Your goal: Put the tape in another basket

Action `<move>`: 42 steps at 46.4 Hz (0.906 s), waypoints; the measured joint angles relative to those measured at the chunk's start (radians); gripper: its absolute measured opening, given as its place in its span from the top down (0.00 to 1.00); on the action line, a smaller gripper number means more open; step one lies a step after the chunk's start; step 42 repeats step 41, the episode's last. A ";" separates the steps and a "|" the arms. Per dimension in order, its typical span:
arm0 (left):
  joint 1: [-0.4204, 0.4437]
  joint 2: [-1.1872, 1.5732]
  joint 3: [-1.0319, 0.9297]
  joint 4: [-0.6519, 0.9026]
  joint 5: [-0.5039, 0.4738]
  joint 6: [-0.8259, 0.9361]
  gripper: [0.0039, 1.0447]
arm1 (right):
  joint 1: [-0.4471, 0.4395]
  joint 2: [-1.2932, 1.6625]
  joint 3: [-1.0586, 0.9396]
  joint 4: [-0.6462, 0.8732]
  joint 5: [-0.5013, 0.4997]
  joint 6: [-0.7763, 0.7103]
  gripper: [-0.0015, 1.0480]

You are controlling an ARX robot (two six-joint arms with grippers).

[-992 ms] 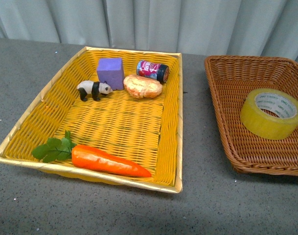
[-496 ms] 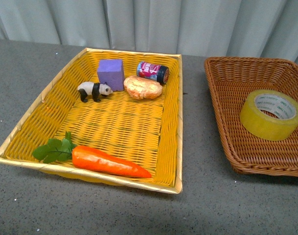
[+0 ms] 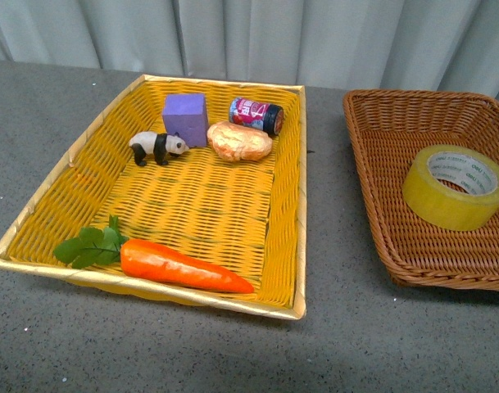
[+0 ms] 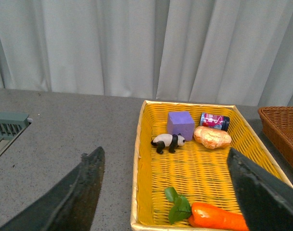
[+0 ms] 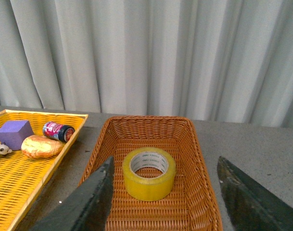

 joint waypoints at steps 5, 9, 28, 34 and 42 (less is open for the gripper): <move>0.000 0.000 0.000 0.000 0.000 0.000 0.12 | 0.000 0.000 0.000 0.000 0.000 0.000 0.21; 0.000 0.000 0.000 0.000 0.000 0.002 0.05 | 0.000 0.000 0.000 0.000 0.000 0.000 0.08; 0.000 0.000 0.000 0.000 0.000 0.003 0.06 | 0.000 0.000 0.000 0.000 0.000 0.001 0.09; 0.000 0.000 0.000 0.000 0.000 0.002 0.06 | 0.000 0.000 0.000 0.000 0.000 0.001 0.09; 0.000 0.000 0.000 0.000 0.000 0.003 0.06 | 0.000 0.000 0.000 0.000 0.000 0.001 0.09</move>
